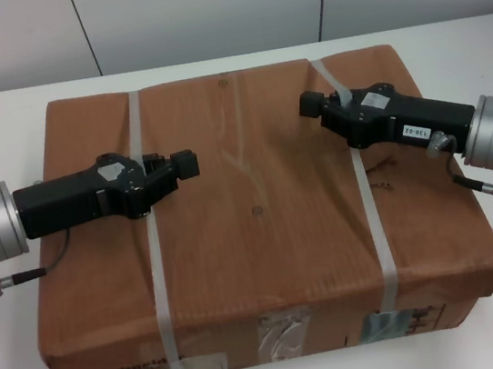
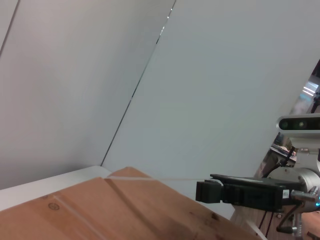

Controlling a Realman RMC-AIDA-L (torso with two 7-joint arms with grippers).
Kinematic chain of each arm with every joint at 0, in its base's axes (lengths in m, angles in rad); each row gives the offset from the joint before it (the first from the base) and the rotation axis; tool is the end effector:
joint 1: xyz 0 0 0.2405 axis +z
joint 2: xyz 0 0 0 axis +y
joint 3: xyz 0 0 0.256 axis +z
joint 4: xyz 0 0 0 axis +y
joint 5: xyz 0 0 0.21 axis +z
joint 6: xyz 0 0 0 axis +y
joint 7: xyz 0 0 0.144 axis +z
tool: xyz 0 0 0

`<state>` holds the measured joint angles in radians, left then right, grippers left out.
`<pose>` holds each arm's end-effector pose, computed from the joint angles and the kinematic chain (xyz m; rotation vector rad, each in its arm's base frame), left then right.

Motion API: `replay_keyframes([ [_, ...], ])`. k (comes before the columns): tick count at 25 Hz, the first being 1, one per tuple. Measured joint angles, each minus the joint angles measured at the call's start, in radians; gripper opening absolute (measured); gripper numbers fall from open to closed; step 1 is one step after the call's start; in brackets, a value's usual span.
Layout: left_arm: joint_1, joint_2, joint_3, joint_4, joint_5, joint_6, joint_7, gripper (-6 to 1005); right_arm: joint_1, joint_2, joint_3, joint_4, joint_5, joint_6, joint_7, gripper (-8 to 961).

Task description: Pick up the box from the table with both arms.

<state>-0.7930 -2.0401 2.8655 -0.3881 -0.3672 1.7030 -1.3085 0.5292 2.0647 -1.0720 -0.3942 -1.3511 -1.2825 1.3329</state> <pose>-0.2462 0.3401 -0.0094 -2.7147 -0.8504 -0.9378 0.2502 0.3473 -0.0371 -2.4343 0.8876 1.0030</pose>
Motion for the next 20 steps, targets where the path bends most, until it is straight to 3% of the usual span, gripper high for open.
replay_keyframes([
  [20, 0.000, 0.000, 0.000, 0.000, 0.000, 0.000, 0.000, 63, 0.000, 0.000, 0.000, 0.000, 0.000, 0.000, 0.002, 25],
])
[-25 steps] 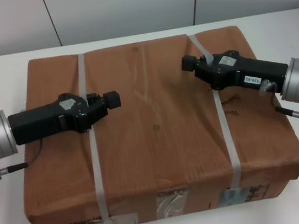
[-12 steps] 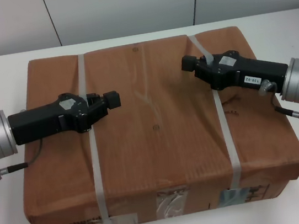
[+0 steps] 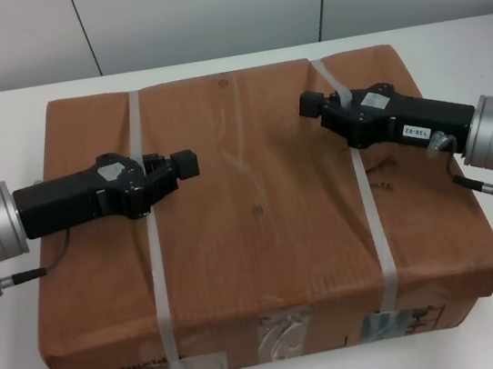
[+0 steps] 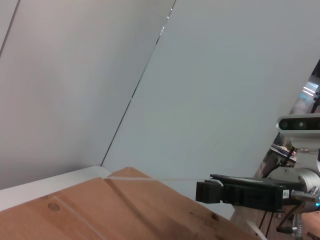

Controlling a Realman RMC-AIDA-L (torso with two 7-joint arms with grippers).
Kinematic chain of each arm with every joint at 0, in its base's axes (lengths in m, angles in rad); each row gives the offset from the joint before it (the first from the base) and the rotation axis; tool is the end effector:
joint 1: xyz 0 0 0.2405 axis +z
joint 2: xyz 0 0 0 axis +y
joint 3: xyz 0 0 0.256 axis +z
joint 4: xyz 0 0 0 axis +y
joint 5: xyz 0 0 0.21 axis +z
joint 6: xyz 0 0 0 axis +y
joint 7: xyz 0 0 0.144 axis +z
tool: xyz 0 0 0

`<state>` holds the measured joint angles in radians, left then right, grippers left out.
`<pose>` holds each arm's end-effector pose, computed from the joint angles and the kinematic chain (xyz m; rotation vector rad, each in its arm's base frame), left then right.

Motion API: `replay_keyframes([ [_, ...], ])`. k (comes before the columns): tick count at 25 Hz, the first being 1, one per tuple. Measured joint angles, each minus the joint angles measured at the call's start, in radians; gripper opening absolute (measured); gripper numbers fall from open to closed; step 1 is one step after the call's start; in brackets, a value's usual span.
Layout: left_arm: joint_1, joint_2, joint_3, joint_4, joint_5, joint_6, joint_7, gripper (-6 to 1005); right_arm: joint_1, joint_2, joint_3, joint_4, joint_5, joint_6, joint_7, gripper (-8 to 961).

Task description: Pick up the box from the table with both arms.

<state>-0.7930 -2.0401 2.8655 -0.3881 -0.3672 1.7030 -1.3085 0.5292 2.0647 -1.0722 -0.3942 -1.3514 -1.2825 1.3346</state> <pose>-0.2462 0.3401 -0.0094 -2.7147 -0.8504 -0.9378 0.2502 0.3473 -0.0372 -2.4344 0.8898 1.0032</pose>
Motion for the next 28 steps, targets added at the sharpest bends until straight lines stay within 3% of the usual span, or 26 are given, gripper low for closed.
replay_keyframes([
  [28, 0.001, -0.002, 0.000, 0.000, 0.000, 0.000, 0.014, 63, 0.000, 0.000, 0.000, 0.000, 0.001, 0.000, -0.005, 25],
])
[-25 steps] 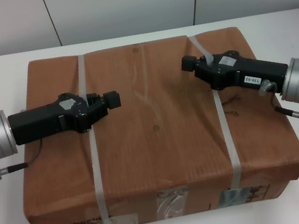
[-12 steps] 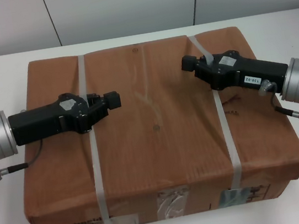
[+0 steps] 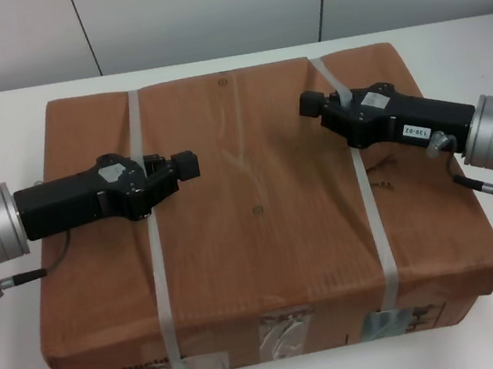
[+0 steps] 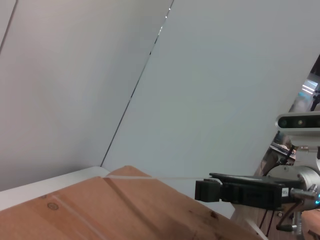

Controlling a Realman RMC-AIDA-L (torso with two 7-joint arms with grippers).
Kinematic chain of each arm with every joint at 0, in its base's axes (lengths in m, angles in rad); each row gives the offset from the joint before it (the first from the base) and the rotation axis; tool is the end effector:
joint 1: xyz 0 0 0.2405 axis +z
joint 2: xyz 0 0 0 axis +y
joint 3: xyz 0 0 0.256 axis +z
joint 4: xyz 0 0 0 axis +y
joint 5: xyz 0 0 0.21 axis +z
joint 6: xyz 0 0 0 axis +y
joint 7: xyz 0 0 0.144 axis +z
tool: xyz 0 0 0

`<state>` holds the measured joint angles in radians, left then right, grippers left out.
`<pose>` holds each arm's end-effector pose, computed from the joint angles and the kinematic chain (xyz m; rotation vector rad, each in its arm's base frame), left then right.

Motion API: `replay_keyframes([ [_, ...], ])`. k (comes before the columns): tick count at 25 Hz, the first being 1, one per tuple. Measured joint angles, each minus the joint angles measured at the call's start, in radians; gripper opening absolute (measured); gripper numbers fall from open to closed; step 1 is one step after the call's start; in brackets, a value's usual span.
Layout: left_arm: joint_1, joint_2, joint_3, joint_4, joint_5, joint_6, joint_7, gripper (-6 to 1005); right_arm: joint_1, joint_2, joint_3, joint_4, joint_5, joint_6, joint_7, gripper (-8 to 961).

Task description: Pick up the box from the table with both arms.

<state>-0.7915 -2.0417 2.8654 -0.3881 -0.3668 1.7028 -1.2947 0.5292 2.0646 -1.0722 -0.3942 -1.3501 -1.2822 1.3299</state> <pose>-0.2465 0.3394 -0.0101 -2.7168 -0.8337 -0.9357 0.2502 0.3474 -0.0370 -2.4340 0.8839 1.0025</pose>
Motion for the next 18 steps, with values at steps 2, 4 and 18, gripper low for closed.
replay_keyframes([
  [2, 0.000, 0.000, 0.000, 0.000, 0.000, 0.000, 0.000, 63, 0.000, 0.000, 0.000, 0.000, 0.000, 0.000, 0.000, 25],
  [4, 0.000, 0.000, 0.000, 0.000, 0.000, 0.000, 0.000, 63, 0.000, 0.000, 0.000, 0.000, 0.000, 0.000, 0.000, 25],
  [18, 0.000, 0.000, 0.000, 0.000, 0.000, 0.000, 0.000, 63, 0.001, 0.000, -0.001, 0.000, 0.004, 0.000, 0.005, 25],
])
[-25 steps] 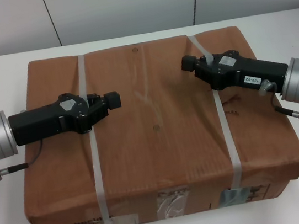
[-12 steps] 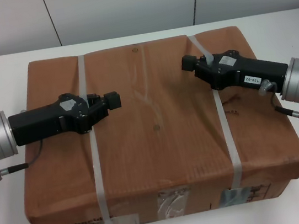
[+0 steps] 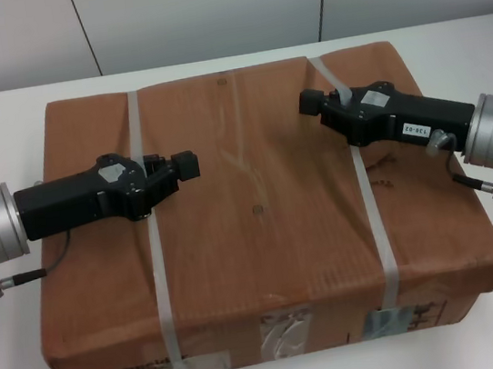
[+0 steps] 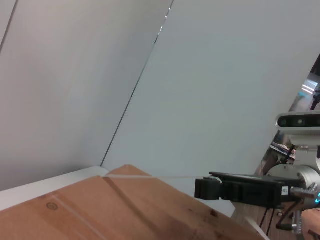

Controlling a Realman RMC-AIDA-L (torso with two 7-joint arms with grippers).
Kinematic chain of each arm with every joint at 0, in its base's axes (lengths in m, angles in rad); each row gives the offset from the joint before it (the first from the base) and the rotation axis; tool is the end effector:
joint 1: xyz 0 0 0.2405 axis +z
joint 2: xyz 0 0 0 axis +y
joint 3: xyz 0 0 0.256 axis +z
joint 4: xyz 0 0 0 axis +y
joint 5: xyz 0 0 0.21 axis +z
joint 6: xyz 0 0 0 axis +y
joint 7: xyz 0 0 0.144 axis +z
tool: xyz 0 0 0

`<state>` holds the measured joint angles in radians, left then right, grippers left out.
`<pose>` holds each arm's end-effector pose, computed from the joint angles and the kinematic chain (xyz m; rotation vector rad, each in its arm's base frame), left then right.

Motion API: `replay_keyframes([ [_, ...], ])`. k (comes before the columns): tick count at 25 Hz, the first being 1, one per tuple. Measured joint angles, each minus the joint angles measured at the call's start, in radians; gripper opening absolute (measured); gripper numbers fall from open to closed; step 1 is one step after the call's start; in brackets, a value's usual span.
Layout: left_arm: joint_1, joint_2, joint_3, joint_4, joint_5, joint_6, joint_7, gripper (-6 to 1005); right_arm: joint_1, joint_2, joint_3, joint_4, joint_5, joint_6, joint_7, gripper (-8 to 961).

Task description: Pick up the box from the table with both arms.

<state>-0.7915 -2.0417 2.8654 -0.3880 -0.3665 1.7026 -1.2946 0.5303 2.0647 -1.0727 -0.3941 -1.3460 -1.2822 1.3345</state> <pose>-0.2465 0.3394 -0.0101 -2.7170 -0.8337 -0.9353 0.2496 0.3479 -0.0367 -2.4307 0.8893 1.0084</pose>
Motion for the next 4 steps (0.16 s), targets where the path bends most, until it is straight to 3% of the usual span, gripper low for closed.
replay_keyframes([
  [4, 0.000, 0.000, 0.000, 0.000, 0.000, 0.000, 0.000, 63, 0.000, 0.000, 0.000, 0.000, 0.011, 0.000, 0.000, 25],
])
